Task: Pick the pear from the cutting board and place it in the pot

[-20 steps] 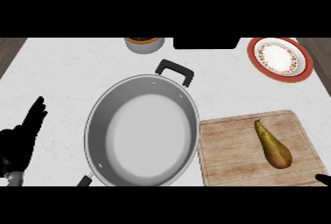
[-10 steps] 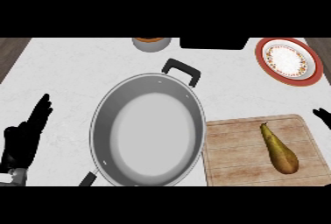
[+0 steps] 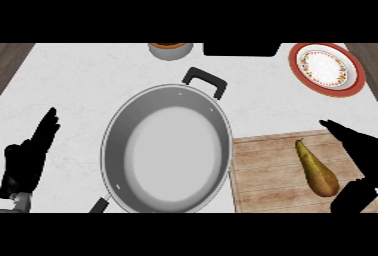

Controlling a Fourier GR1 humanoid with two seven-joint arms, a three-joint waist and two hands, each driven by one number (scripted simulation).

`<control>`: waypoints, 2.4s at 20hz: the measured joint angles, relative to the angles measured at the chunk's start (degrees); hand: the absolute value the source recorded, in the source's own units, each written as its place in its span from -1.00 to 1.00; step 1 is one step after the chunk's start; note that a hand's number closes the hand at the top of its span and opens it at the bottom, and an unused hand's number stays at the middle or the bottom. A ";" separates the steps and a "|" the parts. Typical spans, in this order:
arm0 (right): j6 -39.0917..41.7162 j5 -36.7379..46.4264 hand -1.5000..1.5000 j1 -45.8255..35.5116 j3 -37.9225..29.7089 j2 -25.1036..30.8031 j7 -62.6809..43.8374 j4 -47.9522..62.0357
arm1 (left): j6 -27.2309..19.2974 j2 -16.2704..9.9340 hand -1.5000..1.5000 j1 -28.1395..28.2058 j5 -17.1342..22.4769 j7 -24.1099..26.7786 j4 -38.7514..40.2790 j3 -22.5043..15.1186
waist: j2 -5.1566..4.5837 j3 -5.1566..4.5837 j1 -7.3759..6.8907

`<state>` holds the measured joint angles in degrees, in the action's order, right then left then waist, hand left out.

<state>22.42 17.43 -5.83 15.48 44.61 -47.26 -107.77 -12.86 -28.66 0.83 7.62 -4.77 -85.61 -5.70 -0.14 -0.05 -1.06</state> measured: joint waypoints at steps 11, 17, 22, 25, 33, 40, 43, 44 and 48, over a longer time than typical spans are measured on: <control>5.49 8.46 -1.00 -8.79 3.47 -10.03 -2.32 10.87 | 1.71 2.88 0.00 -1.41 -2.98 -0.83 1.50 2.73 | 0.09 0.04 0.70; 6.78 12.96 -1.00 -7.94 2.30 -13.51 -1.13 14.64 | 3.51 3.45 0.00 0.13 -4.13 -2.24 -1.16 5.11 | 0.15 0.05 0.81; 6.90 17.31 -1.00 -6.66 1.49 -15.95 0.65 16.84 | 4.89 5.14 0.00 0.96 -5.68 -2.21 -1.89 6.26 | 0.15 0.05 0.88; 7.68 19.65 -1.00 -6.41 0.46 -17.33 1.23 17.58 | 5.45 6.28 0.00 2.09 -6.93 -2.82 -3.56 6.84 | 0.17 0.05 0.89; 7.64 24.48 1.00 -5.33 -2.20 -19.23 6.74 21.96 | 7.71 8.26 0.00 1.62 -9.10 -2.06 -2.41 9.22 | 0.16 0.05 0.96; 8.75 28.00 1.00 -6.57 -2.57 -18.87 13.37 24.21 | 10.11 8.55 0.00 1.88 -9.54 -1.50 -2.05 11.60 | 0.28 -0.12 0.93; 8.32 29.87 1.00 -6.75 -3.14 -20.00 15.02 25.48 | 10.72 9.47 0.00 2.55 -10.29 -1.77 -2.96 12.07 | 0.23 -0.03 0.91; 8.07 30.50 1.00 -6.72 -3.34 -20.27 15.71 25.89 | 10.60 9.80 0.00 1.52 -10.76 -1.60 -1.91 12.31 | 0.21 -0.02 0.94; 8.72 32.41 1.00 -6.64 -0.25 -26.58 11.81 22.52 | 10.73 10.60 0.00 1.49 -11.78 -1.24 -2.08 12.39 | 0.27 -0.03 0.91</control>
<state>31.14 49.84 -12.47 15.23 18.03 -35.44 -85.25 -2.13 -18.06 2.32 -4.16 -6.01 -87.68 6.69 0.12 -0.07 -0.16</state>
